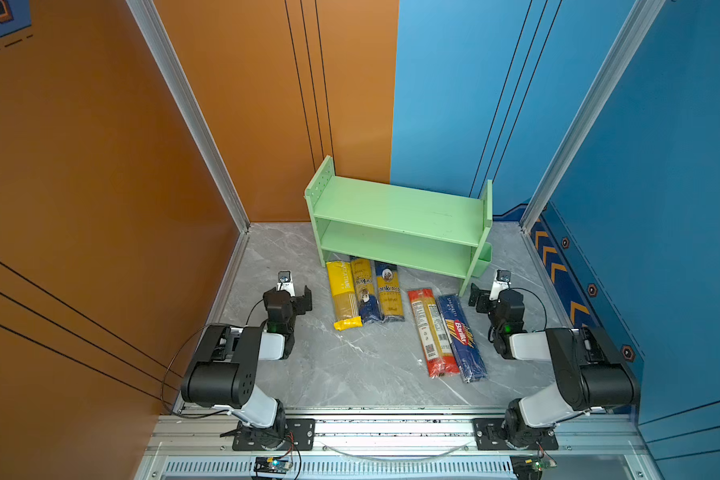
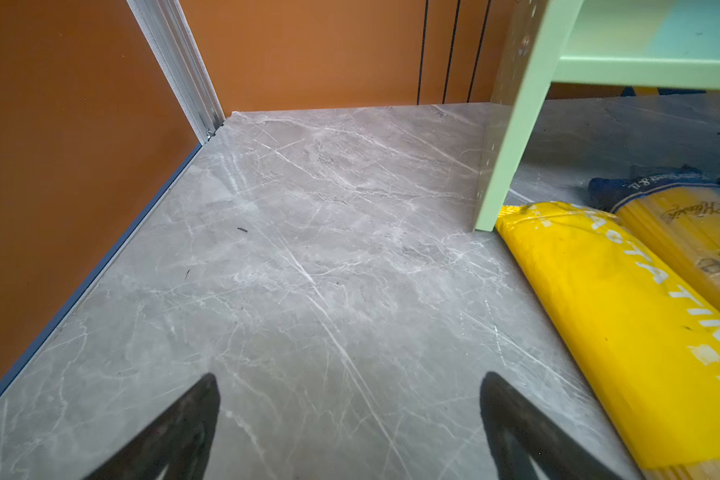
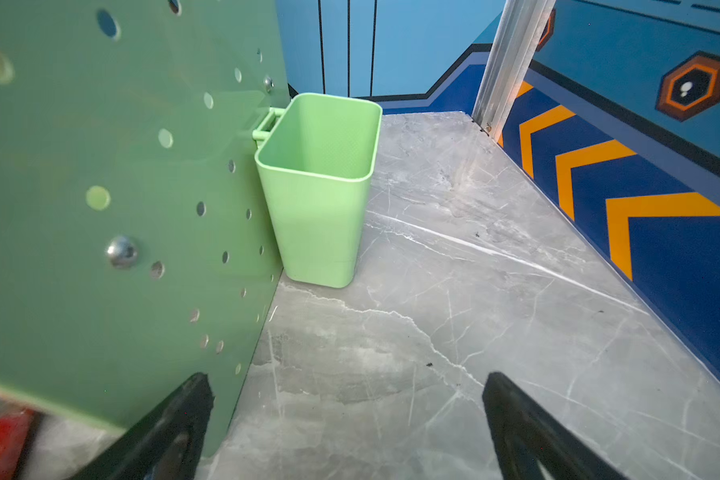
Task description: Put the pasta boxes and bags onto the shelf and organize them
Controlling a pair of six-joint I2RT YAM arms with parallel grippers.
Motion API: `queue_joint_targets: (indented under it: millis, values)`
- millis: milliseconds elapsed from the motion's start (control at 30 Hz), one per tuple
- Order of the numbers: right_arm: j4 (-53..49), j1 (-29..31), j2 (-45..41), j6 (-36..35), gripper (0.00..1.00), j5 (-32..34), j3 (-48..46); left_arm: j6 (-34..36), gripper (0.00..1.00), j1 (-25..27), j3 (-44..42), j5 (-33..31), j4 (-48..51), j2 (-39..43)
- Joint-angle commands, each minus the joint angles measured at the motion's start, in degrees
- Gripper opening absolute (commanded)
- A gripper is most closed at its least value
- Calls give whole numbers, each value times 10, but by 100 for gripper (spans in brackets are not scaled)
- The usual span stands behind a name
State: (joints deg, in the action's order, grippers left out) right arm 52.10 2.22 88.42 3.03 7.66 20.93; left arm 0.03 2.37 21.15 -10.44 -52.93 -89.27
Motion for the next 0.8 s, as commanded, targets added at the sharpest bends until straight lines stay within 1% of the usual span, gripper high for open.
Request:
queue_joint_targets:
  millis: [0,300,400,467,767]
  values:
    - [3,2,2,-1,100,10,3,6,98,-1,6,4,1,-4]
    - [-1,-3,2,2,100,-1,5,7,98,-1,7,4,1,-2]
    - [0,-3,2,2,100,2,4,7,98,0,6,2,0,-3]
    - [3,-1,2,6,100,17,3,7,98,0,6,4,0,-4]
    - [18,-15,-3,25,100,17,-9,6,98,-1,5,5,0,-3]
